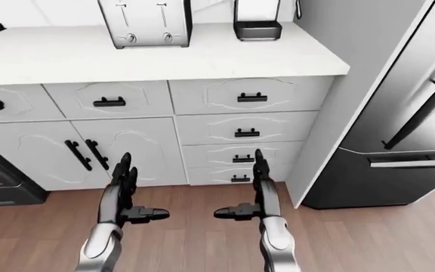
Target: Push down the lever of the toaster to turn it on.
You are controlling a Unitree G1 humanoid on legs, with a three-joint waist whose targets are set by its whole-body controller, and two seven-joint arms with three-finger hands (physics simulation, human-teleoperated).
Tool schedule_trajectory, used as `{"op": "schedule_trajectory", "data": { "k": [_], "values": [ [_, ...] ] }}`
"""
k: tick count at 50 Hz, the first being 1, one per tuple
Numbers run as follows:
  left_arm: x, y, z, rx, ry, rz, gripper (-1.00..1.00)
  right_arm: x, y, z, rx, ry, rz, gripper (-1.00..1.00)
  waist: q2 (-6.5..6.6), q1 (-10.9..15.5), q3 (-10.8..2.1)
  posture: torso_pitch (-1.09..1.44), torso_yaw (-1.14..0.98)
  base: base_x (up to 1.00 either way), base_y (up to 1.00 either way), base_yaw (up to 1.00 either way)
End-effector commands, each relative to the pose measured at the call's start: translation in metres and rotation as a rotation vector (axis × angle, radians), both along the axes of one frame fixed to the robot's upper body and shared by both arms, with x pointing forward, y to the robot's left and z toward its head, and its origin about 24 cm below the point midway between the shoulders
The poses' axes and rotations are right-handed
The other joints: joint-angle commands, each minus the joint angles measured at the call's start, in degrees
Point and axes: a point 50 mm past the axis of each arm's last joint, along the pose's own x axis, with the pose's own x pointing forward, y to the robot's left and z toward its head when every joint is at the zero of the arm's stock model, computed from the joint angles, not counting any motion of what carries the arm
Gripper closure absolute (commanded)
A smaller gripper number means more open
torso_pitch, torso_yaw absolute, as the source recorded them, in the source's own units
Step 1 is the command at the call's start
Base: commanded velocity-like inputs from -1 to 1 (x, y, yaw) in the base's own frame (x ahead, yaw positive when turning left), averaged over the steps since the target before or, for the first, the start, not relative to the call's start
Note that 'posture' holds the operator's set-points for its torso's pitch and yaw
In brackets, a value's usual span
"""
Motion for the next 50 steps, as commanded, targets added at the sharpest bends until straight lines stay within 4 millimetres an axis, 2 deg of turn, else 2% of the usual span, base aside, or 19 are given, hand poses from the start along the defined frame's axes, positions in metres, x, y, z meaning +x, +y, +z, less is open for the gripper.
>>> {"op": "schedule_trajectory", "data": {
  "k": [1,3,9,12,14,16,17,25,28,30,31,32,34,40,42,44,45,46,50],
  "values": [
    [0.0052,-0.0051,0.0152,-0.003,-0.082,-0.021,-1.00,0.0039,-0.0037,0.0165,-0.010,-0.082,-0.011,-1.00,-0.06,-0.3,-0.55,0.00,0.00,0.00,0.09,0.00],
    [0.0051,-0.0052,0.0146,-0.003,-0.082,-0.021,-1.00,0.0038,-0.0036,0.0166,-0.009,-0.082,-0.011,-1.00,-0.99,-0.4,-0.21,0.00,0.00,0.00,0.09,0.00],
    [0.0050,-0.0048,0.0138,-0.002,-0.082,-0.021,-1.00,0.0045,-0.0044,0.0143,-0.010,-0.082,-0.011,-1.00,0.07,-1.0,-0.42,0.00,0.00,0.00,0.09,0.00],
    [0.0053,-0.0048,0.0139,-0.001,-0.082,-0.020,-1.00,0.0045,-0.0041,0.0147,-0.011,-0.082,-0.010,-1.00,1.79,-0.8,-0.14,0.00,0.00,0.00,0.09,0.00],
    [0.0058,-0.0048,0.0143,-0.001,-0.081,-0.019,-1.00,0.0051,-0.0043,0.0141,-0.011,-0.081,-0.010,-1.00,4.50,-0.8,-0.07,0.00,0.00,0.00,0.09,0.00],
    [0.0051,-0.0052,0.0170,-0.001,-0.082,-0.019,-1.00,0.0039,-0.0034,0.0160,-0.011,-0.082,-0.010,-1.00,3.51,-0.2,-0.11,0.00,0.00,0.00,0.09,0.00],
    [0.0054,-0.0049,0.0158,-0.002,-0.081,-0.018,-1.00,0.0041,-0.0035,0.0157,-0.011,-0.081,-0.010,-1.00,3.99,-0.4,0.15,0.00,0.00,0.00,0.09,0.00],
    [0.0066,-0.0041,0.0138,0.000,-0.081,-0.016,-1.00,0.0042,-0.0033,0.0159,-0.011,-0.081,-0.010,-1.00,0.90,-0.2,-0.04,0.00,0.00,0.00,0.09,0.00],
    [0.0054,-0.0050,0.0176,0.000,-0.082,-0.017,-1.00,0.0044,-0.0038,0.0156,-0.011,-0.081,-0.010,-1.00,-1.61,-0.2,-0.28,0.00,0.00,0.00,0.08,0.00],
    [0.0053,-0.0046,0.0159,0.001,-0.083,-0.016,-1.00,0.0041,-0.0035,0.0161,-0.012,-0.082,-0.010,-1.00,-5.01,-0.5,-1.23,0.00,0.00,0.00,0.08,0.00],
    [0.0054,-0.0050,0.0165,0.001,-0.082,-0.016,-1.00,0.0044,-0.0039,0.0152,-0.011,-0.081,-0.010,-1.00,-1.55,-1.0,-0.45,0.00,0.00,0.00,0.09,0.00],
    [0.0061,-0.0044,0.0146,0.001,-0.082,-0.017,-1.00,0.0043,-0.0037,0.0153,-0.012,-0.081,-0.009,-1.00,-2.77,-0.7,-0.55,0.00,0.00,0.00,0.09,0.00],
    [0.0059,-0.0048,0.0162,0.001,-0.082,-0.017,-1.00,0.0036,-0.0033,0.0164,-0.013,-0.081,-0.010,-1.00,-2.56,-1.0,-0.84,0.00,0.00,0.00,0.09,0.00],
    [0.0058,-0.0048,0.0146,0.002,-0.083,-0.017,-1.00,0.0047,-0.0040,0.0149,-0.013,-0.081,-0.009,-1.00,0.81,-0.7,0.04,0.00,0.00,0.00,0.09,0.00],
    [0.0063,-0.0046,0.0136,0.002,-0.083,-0.017,-1.00,0.0034,-0.0031,0.0173,-0.013,-0.081,-0.008,-1.00,3.01,-0.8,0.00,0.00,0.00,0.00,0.09,0.00],
    [0.0063,-0.0046,0.0133,0.002,-0.083,-0.017,-1.00,0.0039,-0.0036,0.0166,-0.013,-0.081,-0.009,-1.00,7.05,-0.5,-1.15,0.00,0.00,0.00,0.09,0.00],
    [0.0061,-0.0046,0.0135,0.003,-0.083,-0.017,-1.00,0.0037,-0.0033,0.0167,-0.013,-0.081,-0.008,-1.00,3.80,0.1,-0.33,0.00,0.00,0.00,0.09,0.00],
    [0.0061,-0.0046,0.0136,0.003,-0.083,-0.017,-1.00,0.0036,-0.0031,0.0169,-0.013,-0.081,-0.008,-1.00,4.58,-0.3,-0.34,0.00,0.00,0.00,0.09,0.00],
    [0.0065,-0.0045,0.0131,0.003,-0.083,-0.017,-1.00,0.0043,-0.0035,0.0160,-0.013,-0.081,-0.007,-1.00,2.86,0.0,-0.63,0.00,0.00,0.00,0.09,0.00]
  ]
}}
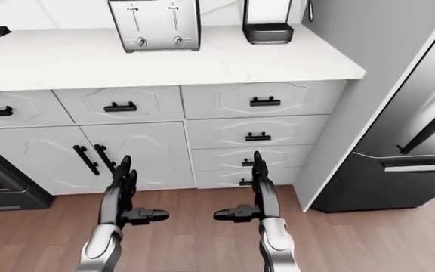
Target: Push down the lever of the toaster to turn it on.
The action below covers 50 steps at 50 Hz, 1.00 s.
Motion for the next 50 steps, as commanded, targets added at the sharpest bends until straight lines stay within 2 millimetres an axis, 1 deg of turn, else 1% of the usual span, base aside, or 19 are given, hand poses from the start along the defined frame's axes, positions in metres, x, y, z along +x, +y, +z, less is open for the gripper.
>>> {"op": "schedule_trajectory", "data": {
  "k": [1,6,8,9,13,19,21,23,24,25,31,34,36,37,41,45,47,49,50],
  "values": [
    [0.0063,-0.0065,0.0201,-0.002,-0.109,-0.029,-1.00,0.0056,-0.0044,0.0187,-0.009,-0.104,-0.015,-1.00,-0.18,-0.3,-0.83,0.00,0.00,0.00,0.09,0.00],
    [0.0061,-0.0070,0.0226,-0.003,-0.109,-0.028,-1.00,0.0052,-0.0041,0.0191,-0.009,-0.104,-0.015,-1.00,-3.89,-0.4,-0.57,0.00,0.00,0.00,0.09,0.00],
    [0.0054,-0.0073,0.0236,-0.003,-0.109,-0.028,-1.00,0.0056,-0.0047,0.0182,-0.009,-0.103,-0.015,-1.00,-7.43,-0.8,-1.55,0.00,0.00,0.00,0.09,0.00],
    [0.0061,-0.0070,0.0222,-0.003,-0.108,-0.029,-1.00,0.0052,-0.0042,0.0189,-0.009,-0.103,-0.014,-1.00,-4.25,-1.4,-0.77,0.00,0.00,0.00,0.09,0.00],
    [0.0068,-0.0068,0.0215,-0.003,-0.109,-0.029,-1.00,0.0055,-0.0045,0.0183,-0.009,-0.103,-0.014,-1.00,-4.69,-1.2,-1.27,0.00,0.00,0.00,0.11,0.00],
    [0.0058,-0.0073,0.0228,-0.002,-0.109,-0.029,-1.00,0.0053,-0.0043,0.0191,-0.008,-0.103,-0.014,-1.00,-1.36,-1.1,-0.32,0.00,0.00,0.00,0.15,0.00],
    [0.0061,-0.0069,0.0212,-0.002,-0.109,-0.029,-1.00,0.0058,-0.0044,0.0183,-0.008,-0.102,-0.014,-1.00,0.93,-1.2,-0.39,0.00,0.00,0.00,0.16,0.00],
    [0.0063,-0.0068,0.0211,-0.002,-0.109,-0.029,-1.00,0.0050,-0.0041,0.0195,-0.007,-0.104,-0.015,-1.00,4.90,-0.9,-1.74,0.00,0.00,0.00,0.20,0.00],
    [0.0062,-0.0071,0.0225,-0.002,-0.109,-0.029,-1.00,0.0051,-0.0041,0.0193,-0.007,-0.103,-0.014,-1.00,1.00,-0.4,-0.66,0.00,0.00,0.00,0.24,0.00],
    [0.0064,-0.0068,0.0217,-0.002,-0.109,-0.029,-1.00,0.0049,-0.0038,0.0197,-0.007,-0.104,-0.014,-1.00,1.84,-0.7,-0.51,0.00,0.00,0.00,0.25,0.00],
    [0.0055,-0.0075,0.0232,-0.002,-0.109,-0.029,-1.00,0.0058,-0.0047,0.0185,-0.006,-0.104,-0.014,-1.00,-1.52,-0.7,-0.39,0.00,0.00,0.00,0.25,0.00],
    [0.0058,-0.0073,0.0224,-0.002,-0.109,-0.028,-1.00,0.0062,-0.0051,0.0182,-0.006,-0.104,-0.015,-1.00,-3.99,-0.8,-0.27,0.00,0.00,0.00,0.25,0.00],
    [0.0068,-0.0065,0.0194,-0.002,-0.109,-0.028,-1.00,0.0048,-0.0044,0.0194,-0.005,-0.103,-0.014,-1.00,-7.21,-1.0,-1.15,0.00,0.00,0.00,0.25,0.00],
    [0.0070,-0.0066,0.0207,-0.002,-0.109,-0.028,-1.00,0.0047,-0.0043,0.0196,-0.005,-0.103,-0.015,-1.00,-4.23,-1.7,-0.44,0.00,0.00,0.00,0.24,0.00],
    [0.0066,-0.0065,0.0200,-0.003,-0.108,-0.028,-1.00,0.0049,-0.0046,0.0197,-0.004,-0.103,-0.015,-1.00,-4.94,-1.5,-1.14,0.00,0.00,0.00,0.25,0.00],
    [0.0064,-0.0066,0.0207,-0.003,-0.108,-0.028,-1.00,0.0052,-0.0047,0.0189,-0.004,-0.103,-0.014,-1.00,-2.33,-1.4,-0.22,0.00,0.00,0.00,0.25,0.00],
    [0.0062,-0.0067,0.0212,-0.003,-0.108,-0.028,-1.00,0.0050,-0.0047,0.0196,-0.004,-0.104,-0.015,-1.00,-0.09,-1.5,-0.24,0.00,0.00,0.00,0.25,0.00],
    [0.0066,-0.0070,0.0216,-0.003,-0.108,-0.027,-1.00,0.0056,-0.0048,0.0181,-0.005,-0.103,-0.013,-1.00,4.45,-1.2,-1.45,0.00,0.00,0.00,0.24,0.00],
    [0.0065,-0.0069,0.0211,-0.003,-0.108,-0.027,-1.00,0.0056,-0.0050,0.0176,-0.006,-0.104,-0.014,-1.00,2.15,-0.8,-1.06,0.00,0.00,0.00,0.25,0.00]
  ]
}}
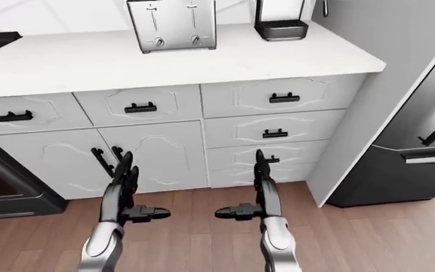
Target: Push down the lever of the toaster to turn it on.
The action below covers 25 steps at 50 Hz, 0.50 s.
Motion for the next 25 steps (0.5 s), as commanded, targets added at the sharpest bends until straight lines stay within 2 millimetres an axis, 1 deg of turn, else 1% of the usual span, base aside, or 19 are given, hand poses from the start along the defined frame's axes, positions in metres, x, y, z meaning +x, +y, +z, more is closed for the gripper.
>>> {"op": "schedule_trajectory", "data": {
  "k": [1,2,4,8,10,11,12,13,14,15,16,18,19,21,23,24,25],
  "values": [
    [0.0038,-0.0028,0.0134,-0.003,-0.076,-0.007,-1.00,0.0040,-0.0022,0.0155,-0.010,-0.085,0.001,-1.00,0.20,-0.2,-0.71,0.00,0.00,0.00,0.26,0.00],
    [0.0033,-0.0032,0.0149,-0.003,-0.076,-0.007,-1.00,0.0042,-0.0021,0.0155,-0.011,-0.085,0.002,-1.00,-0.21,0.0,-0.66,0.00,0.00,0.00,0.26,0.00],
    [0.0029,-0.0033,0.0150,-0.003,-0.076,-0.007,-1.00,0.0039,-0.0020,0.0160,-0.011,-0.085,0.002,-1.00,-1.37,0.1,-1.00,0.00,0.00,0.00,0.25,0.00],
    [0.0044,-0.0028,0.0129,-0.003,-0.076,-0.008,-1.00,0.0029,-0.0013,0.0175,-0.011,-0.085,0.002,-1.00,-3.52,0.0,-0.41,0.00,0.00,0.00,0.25,0.00],
    [0.0046,-0.0025,0.0125,-0.003,-0.076,-0.008,-1.00,0.0031,-0.0012,0.0172,-0.011,-0.085,0.003,-1.00,-4.84,-0.1,-0.26,0.00,0.00,0.00,0.25,0.00],
    [0.0044,-0.0025,0.0134,-0.003,-0.076,-0.008,-1.00,0.0032,-0.0011,0.0170,-0.011,-0.085,0.003,-1.00,-5.68,-0.1,-0.23,0.00,0.00,0.00,0.25,0.00],
    [0.0043,-0.0026,0.0138,-0.003,-0.076,-0.008,-1.00,0.0037,-0.0014,0.0168,-0.011,-0.085,0.003,-1.00,-6.83,-0.2,-0.35,0.00,0.00,0.00,0.25,0.00],
    [0.0041,-0.0027,0.0148,-0.003,-0.076,-0.008,-1.00,0.0038,-0.0014,0.0167,-0.011,-0.085,0.004,-1.00,-8.51,-0.3,-0.89,0.00,0.00,0.00,0.25,0.00],
    [0.0042,-0.0027,0.0143,-0.003,-0.076,-0.008,-1.00,0.0037,-0.0013,0.0170,-0.011,-0.085,0.004,-1.00,-6.97,-0.8,-0.68,0.00,0.00,0.00,0.26,0.00],
    [0.0036,-0.0031,0.0156,-0.002,-0.077,-0.008,-1.00,0.0036,-0.0014,0.0175,-0.011,-0.085,0.003,-1.00,-6.77,-0.9,-0.41,0.00,0.00,0.00,0.25,0.00],
    [0.0032,-0.0031,0.0160,-0.002,-0.077,-0.008,-1.00,0.0038,-0.0016,0.0170,-0.011,-0.085,0.003,-1.00,-7.17,-0.7,-0.45,0.00,0.00,0.00,0.25,0.00],
    [0.0029,-0.0035,0.0170,-0.002,-0.077,-0.007,-1.00,0.0041,-0.0016,0.0169,-0.011,-0.085,0.003,-1.00,-6.82,-0.8,-0.94,0.00,0.00,0.00,0.25,0.00],
    [0.0030,-0.0034,0.0167,-0.002,-0.077,-0.008,-1.00,0.0038,-0.0014,0.0173,-0.011,-0.086,0.004,-1.00,-6.49,-0.7,-0.92,0.00,0.00,0.00,0.25,0.00],
    [0.0033,-0.0032,0.0151,-0.002,-0.077,-0.008,-1.00,0.0034,-0.0015,0.0171,-0.012,-0.085,0.003,-1.00,-5.31,-0.6,-0.53,0.00,0.00,0.00,0.25,0.00],
    [0.0029,-0.0035,0.0166,-0.002,-0.077,-0.008,-1.00,0.0033,-0.0013,0.0177,-0.012,-0.086,0.003,-1.00,-3.72,-0.7,-0.25,0.00,0.00,0.00,0.25,0.00],
    [0.0031,-0.0035,0.0167,-0.002,-0.077,-0.008,-1.00,0.0038,-0.0017,0.0172,-0.011,-0.086,0.003,-1.00,-2.59,-0.8,-0.26,0.00,0.00,0.00,0.25,0.00],
    [0.0031,-0.0035,0.0166,-0.002,-0.077,-0.008,-1.00,0.0037,-0.0016,0.0170,-0.012,-0.085,0.003,-1.00,-1.12,-0.8,-0.42,0.00,0.00,0.00,0.25,0.00]
  ]
}}
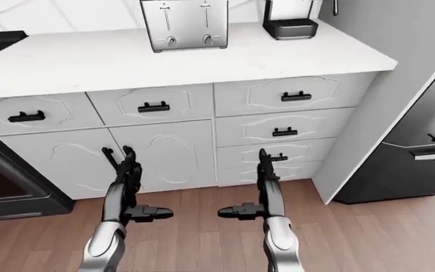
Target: Push down the lever of the toaster to turn it on.
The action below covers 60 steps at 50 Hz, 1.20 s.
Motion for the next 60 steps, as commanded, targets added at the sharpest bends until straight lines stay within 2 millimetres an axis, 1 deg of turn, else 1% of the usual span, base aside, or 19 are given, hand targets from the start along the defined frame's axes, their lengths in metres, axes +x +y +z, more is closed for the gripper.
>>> {"op": "schedule_trajectory", "data": {
  "k": [1,2,3,5,12,13,14,17,22,23,25,31,34,36,41,46,52,57,60],
  "values": [
    [0.004,0.003,0.013,0.008,-0.069,0.009,-1.00,0.005,0.004,0.014,0.003,-0.076,0.017,-1.00,1.59,0.2,-1.41,0.00,0.00,0.00,0.25,0.00],
    [0.005,0.004,0.010,0.008,-0.069,0.010,-1.00,0.004,0.004,0.014,0.003,-0.077,0.017,-1.00,2.95,0.6,-1.28,0.00,0.00,0.00,0.25,0.00],
    [0.004,0.004,0.010,0.008,-0.069,0.010,-1.00,0.004,0.004,0.015,0.004,-0.077,0.017,-1.00,-0.09,0.9,-0.70,0.00,0.00,0.00,0.24,0.00],
    [0.004,0.004,0.012,0.008,-0.068,0.010,-1.00,0.005,0.004,0.014,0.003,-0.076,0.017,-1.00,0.18,1.0,-0.95,0.00,0.00,0.00,0.25,0.00],
    [0.003,0.004,0.012,0.008,-0.068,0.011,-1.00,0.004,0.004,0.015,0.008,-0.079,0.015,-1.00,-3.66,1.0,-0.80,0.00,0.00,0.00,0.25,0.00],
    [0.004,0.003,0.012,0.007,-0.068,0.011,-1.00,0.004,0.004,0.016,0.011,-0.083,0.015,-1.00,-4.87,1.2,-0.04,0.00,0.00,0.00,0.00,0.00],
    [0.004,0.003,0.013,0.007,-0.068,0.011,-1.00,0.005,0.002,0.016,0.013,-0.086,0.010,-1.00,-4.48,1.5,-0.31,0.00,0.00,0.00,0.00,0.00],
    [0.004,0.003,0.012,0.007,-0.068,0.012,-1.00,0.004,0.002,0.017,0.018,-0.094,0.008,-1.00,-6.77,2.1,-1.10,0.00,0.00,0.00,0.00,0.00],
    [0.004,0.003,0.014,0.008,-0.069,0.012,-1.00,0.004,0.003,0.017,0.016,-0.101,0.012,-1.00,-4.97,2.1,-1.57,0.00,0.00,0.00,0.00,0.00],
    [0.003,0.003,0.014,0.007,-0.069,0.012,-1.00,0.005,0.003,0.017,0.015,-0.098,0.013,-1.00,-4.60,2.2,-2.52,0.00,0.00,0.00,0.00,0.24],
    [0.004,0.004,0.010,0.007,-0.069,0.011,-1.00,0.004,0.003,0.017,0.016,-0.096,0.014,-1.00,-3.63,2.2,-0.86,0.00,0.00,0.00,0.00,0.76],
    [0.004,0.004,0.010,0.008,-0.069,0.011,-1.00,0.004,0.002,0.018,0.020,-0.108,0.006,-1.00,-2.90,0.4,-0.93,0.00,0.00,0.00,0.00,0.71],
    [0.004,0.004,0.011,0.008,-0.070,0.011,-1.00,0.004,0.001,0.017,0.013,-0.103,-0.003,-1.00,-0.22,0.1,-1.78,0.00,0.00,0.00,0.00,0.00],
    [0.004,0.004,0.010,0.008,-0.069,0.011,-1.00,0.004,0.001,0.018,0.012,-0.103,-0.004,-1.00,-1.21,0.1,-0.90,0.00,0.00,0.00,0.00,0.00],
    [0.004,0.003,0.014,0.007,-0.069,0.015,-1.00,0.004,0.000,0.018,0.008,-0.103,-0.009,-1.00,-3.16,0.4,-1.58,0.00,0.00,0.00,0.00,0.00],
    [0.018,0.010,0.008,0.001,-0.046,0.040,-1.00,0.015,-0.009,0.018,0.014,-0.089,-0.039,-1.00,-3.45,0.9,-1.73,0.00,0.00,0.00,0.00,0.00],
    [0.043,0.011,0.023,-0.026,-0.039,0.061,-1.00,0.040,-0.015,0.028,0.021,-0.080,-0.063,-1.00,-3.50,1.1,-2.42,0.00,0.00,0.00,0.00,0.00],
    [0.075,0.018,0.042,-0.067,-0.032,0.072,-1.00,0.071,-0.021,0.057,0.028,-0.110,-0.073,-1.00,-3.51,1.2,-2.70,0.00,0.00,0.00,0.00,0.00],
    [0.095,0.021,0.089,-0.048,-0.080,0.059,-1.00,0.087,-0.019,0.100,-0.003,-0.132,-0.061,-1.00,-3.54,1.2,-3.03,0.00,0.00,0.00,0.00,0.00]
  ]
}}
